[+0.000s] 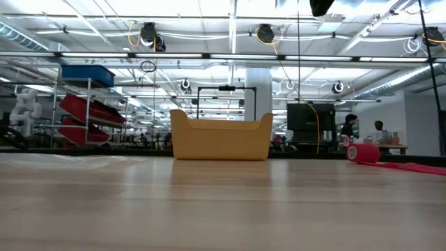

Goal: Roll bandage
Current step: Roll the green bandage

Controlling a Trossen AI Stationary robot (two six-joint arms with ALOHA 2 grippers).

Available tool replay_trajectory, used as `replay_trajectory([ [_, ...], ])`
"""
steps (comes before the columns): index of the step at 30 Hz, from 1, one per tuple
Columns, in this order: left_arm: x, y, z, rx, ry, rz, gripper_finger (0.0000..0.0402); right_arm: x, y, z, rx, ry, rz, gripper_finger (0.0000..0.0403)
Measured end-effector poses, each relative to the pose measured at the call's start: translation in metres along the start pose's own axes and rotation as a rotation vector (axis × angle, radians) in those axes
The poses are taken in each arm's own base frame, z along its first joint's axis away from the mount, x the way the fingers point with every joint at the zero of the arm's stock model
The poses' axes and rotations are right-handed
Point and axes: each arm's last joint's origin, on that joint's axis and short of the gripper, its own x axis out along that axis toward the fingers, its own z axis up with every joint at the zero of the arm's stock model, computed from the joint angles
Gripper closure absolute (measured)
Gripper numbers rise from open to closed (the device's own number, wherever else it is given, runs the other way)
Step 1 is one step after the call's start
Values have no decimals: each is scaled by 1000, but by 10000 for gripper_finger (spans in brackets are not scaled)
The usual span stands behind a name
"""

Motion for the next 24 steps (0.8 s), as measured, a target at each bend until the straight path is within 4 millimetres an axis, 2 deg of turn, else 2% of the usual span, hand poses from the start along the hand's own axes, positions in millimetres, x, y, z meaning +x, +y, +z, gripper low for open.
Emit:
replay_trajectory([
  [13, 1, 4, -5, -89, 80, 28, 389, 0, 2, -1, 23, 20, 78, 392],
  [24, 4, 3, -10, -87, 171, 9, 388, 0, 4, -2, 60, 34, 128, 392],
])
